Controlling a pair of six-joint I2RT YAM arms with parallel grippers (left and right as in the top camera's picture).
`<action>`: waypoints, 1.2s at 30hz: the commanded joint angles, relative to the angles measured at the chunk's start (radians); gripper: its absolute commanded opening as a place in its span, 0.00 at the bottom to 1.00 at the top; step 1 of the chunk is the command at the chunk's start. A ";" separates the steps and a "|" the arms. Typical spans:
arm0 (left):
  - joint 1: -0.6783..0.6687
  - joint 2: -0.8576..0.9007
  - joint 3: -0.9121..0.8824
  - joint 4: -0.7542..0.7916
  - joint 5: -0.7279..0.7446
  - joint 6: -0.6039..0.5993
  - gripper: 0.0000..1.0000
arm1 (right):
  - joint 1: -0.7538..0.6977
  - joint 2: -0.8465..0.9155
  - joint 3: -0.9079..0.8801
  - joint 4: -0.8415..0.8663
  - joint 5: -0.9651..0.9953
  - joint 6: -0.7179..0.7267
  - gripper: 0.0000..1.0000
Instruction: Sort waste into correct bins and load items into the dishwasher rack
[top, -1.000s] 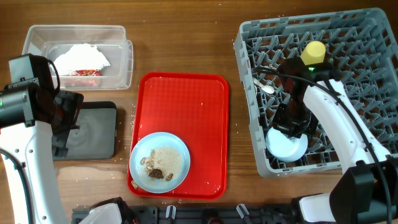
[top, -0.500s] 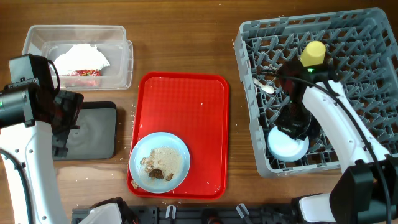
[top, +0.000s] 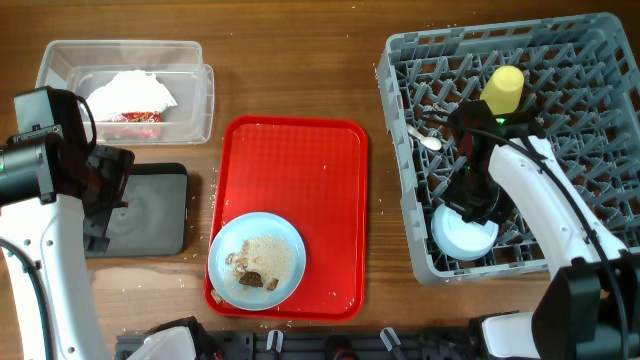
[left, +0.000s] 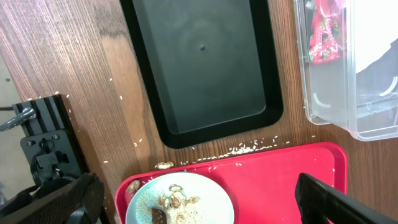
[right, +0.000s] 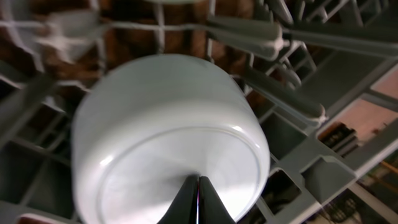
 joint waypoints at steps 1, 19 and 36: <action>0.004 -0.005 -0.003 -0.001 -0.016 -0.017 1.00 | -0.004 -0.126 0.103 0.028 0.011 -0.063 0.12; 0.004 -0.005 -0.003 -0.001 -0.016 -0.017 1.00 | 0.147 -0.249 0.245 0.401 -0.409 -0.371 0.77; 0.004 -0.005 -0.003 -0.001 -0.016 -0.017 1.00 | 0.328 -0.173 0.244 0.709 -0.419 -0.302 1.00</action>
